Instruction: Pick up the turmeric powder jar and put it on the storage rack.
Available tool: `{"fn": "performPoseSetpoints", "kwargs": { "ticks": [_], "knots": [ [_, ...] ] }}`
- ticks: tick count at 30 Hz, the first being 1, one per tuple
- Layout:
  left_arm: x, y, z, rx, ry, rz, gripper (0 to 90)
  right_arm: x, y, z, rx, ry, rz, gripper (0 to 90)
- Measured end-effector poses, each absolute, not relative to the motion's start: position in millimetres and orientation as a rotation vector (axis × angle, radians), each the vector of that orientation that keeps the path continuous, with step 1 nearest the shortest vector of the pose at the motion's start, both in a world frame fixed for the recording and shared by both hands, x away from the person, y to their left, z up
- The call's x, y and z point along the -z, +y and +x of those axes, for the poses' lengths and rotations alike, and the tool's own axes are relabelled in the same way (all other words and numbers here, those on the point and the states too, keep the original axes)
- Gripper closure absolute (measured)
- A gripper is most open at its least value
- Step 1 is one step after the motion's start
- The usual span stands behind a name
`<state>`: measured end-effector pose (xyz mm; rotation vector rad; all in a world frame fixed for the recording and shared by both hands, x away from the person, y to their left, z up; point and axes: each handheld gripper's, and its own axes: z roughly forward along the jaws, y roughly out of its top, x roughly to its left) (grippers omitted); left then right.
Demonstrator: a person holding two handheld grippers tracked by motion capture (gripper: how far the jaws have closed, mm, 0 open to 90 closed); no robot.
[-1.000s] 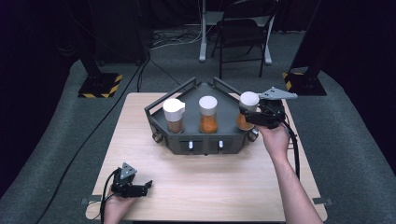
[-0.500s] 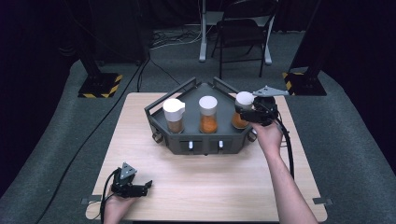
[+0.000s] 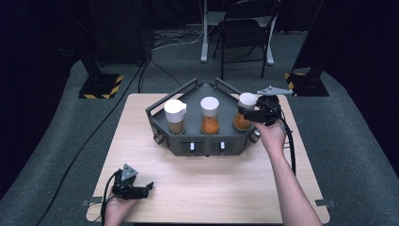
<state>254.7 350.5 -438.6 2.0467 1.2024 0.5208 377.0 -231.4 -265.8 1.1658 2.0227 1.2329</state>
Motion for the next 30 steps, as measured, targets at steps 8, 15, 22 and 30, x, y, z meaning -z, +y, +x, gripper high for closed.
{"fn": "performPoseSetpoints", "kwargs": {
  "ticks": [8,15,22,30],
  "knots": [
    [438.7,350.6,254.7,-0.521,1.202,2.046,7.3,263.8,-233.2,373.4,-1.223,2.018,1.173,22.0],
    [438.7,350.5,254.6,-0.521,1.202,2.046,7.3,271.2,-242.0,364.7,-1.219,2.005,1.173,19.0],
    [438.7,350.5,254.6,-0.521,1.202,2.046,7.3,290.3,-259.6,357.3,-1.237,1.993,1.210,16.1],
    [438.7,350.5,254.6,-0.521,1.202,2.046,7.3,312.1,-271.5,344.1,-1.212,1.986,1.223,14.3]
  ]
}}
